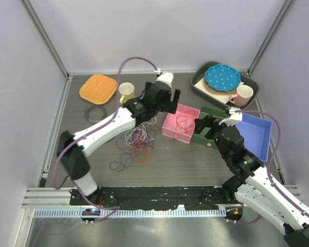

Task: Untangle the cables

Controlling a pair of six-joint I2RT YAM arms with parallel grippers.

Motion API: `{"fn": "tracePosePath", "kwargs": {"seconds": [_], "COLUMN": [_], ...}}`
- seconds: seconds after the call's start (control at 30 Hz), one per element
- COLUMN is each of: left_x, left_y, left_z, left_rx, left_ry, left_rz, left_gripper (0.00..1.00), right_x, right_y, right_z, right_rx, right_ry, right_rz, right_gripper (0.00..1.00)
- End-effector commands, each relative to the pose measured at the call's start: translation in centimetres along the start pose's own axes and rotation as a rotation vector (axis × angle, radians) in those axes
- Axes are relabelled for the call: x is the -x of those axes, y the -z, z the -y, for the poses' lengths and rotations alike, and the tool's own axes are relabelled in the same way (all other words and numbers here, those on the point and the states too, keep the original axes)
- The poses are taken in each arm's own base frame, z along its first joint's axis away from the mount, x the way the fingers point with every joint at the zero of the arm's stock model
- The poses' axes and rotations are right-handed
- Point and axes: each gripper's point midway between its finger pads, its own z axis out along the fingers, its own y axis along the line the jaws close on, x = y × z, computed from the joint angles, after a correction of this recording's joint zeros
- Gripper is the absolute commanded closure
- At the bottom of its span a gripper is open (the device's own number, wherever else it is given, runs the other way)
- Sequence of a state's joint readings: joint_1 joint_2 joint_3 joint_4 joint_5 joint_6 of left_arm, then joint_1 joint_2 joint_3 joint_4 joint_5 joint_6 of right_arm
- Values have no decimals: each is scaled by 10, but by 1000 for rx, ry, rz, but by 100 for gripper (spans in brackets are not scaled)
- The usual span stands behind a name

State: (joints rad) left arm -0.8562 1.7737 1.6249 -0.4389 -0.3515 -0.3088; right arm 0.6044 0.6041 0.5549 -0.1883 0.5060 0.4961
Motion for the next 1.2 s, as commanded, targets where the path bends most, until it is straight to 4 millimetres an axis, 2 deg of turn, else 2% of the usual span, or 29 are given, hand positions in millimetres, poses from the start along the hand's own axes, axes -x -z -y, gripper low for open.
{"fn": "tracePosePath", "kwargs": {"seconds": [0.0,0.03,0.07,0.1,0.17,0.2,0.23,0.27,0.3,0.33,0.37,0.4,0.43,0.47,0.5,0.53,0.57,0.67,0.87,0.9,0.93,0.97,1.0,1.03,1.07,1.17], "left_x": [-2,-16,-30,-55,-87,-116,-128,-140,-165,-160,-164,-178,-173,-175,-188,-184,-197,-194,-191,-193,-194,-195,-196,-196,-196,-198], "left_y": [61,67,72,83,94,100,106,111,114,123,126,128,136,139,139,146,146,153,166,167,168,168,168,168,168,168], "left_z": [-75,-88,-97,-117,-135,-149,-158,-166,-180,-182,-185,-184,-182,-180,-180,-176,-177,-173,-169,-170,-171,-172,-172,-172,-172,-171], "left_rx": [293,332,352,383,404,418,436,461,513,496,492,478,443,419,418,375,375,314,258,266,270,275,276,275,274,271], "left_ry": [168,198,225,318,406,491,532,579,610,689,717,733,775,793,807,846,850,873,874,871,869,869,868,866,866,863], "left_rz": [110,100,85,71,23,-10,-15,-15,-35,23,38,24,67,77,68,106,94,138,169,165,165,167,164,163,162,158], "left_gripper": [0,0,0,0,0,0,0,0,0,0,0,0,0,0,0,0,0,0,0,0,0,0,0,0,0,0], "right_x": [-19,-27,-38,-51,-71,-85,-100,-106,-107,-135,-144,-148,-171,-180,-188,-203,-212,-234,-256,-260,-261,-260,-259,-254,-248,-217], "right_y": [-9,-6,-7,-12,-6,-13,-1,-5,-5,0,-6,-7,-9,-9,-7,-6,1,8,1,3,3,3,9,8,10,23], "right_z": [-52,-72,-82,-93,-121,-129,-149,-154,-170,-179,-179,-186,-185,-185,-191,-189,-196,-204,-214,-215,-215,-218,-218,-218,-216,-224], "right_rx": [256,364,417,459,599,607,655,632,628,620,566,540,503,479,482,465,482,480,465,465,458,460,457,435,415,415], "right_ry": [62,76,106,122,145,167,204,261,292,338,340,295,291,268,210,195,177,133,164,172,173,175,193,204,240,301], "right_rz": [-99,-145,-190,-240,-315,-358,-391,-376,-365,-425,-434,-458,-511,-528,-533,-548,-557,-569,-555,-562,-558,-555,-557,-530,-518,-418], "right_gripper": [0,0,0,0,0,0,0,0,0,1,2,4,6,7,9,9,11,18,36,43,62,74,82,94,99,99]}}
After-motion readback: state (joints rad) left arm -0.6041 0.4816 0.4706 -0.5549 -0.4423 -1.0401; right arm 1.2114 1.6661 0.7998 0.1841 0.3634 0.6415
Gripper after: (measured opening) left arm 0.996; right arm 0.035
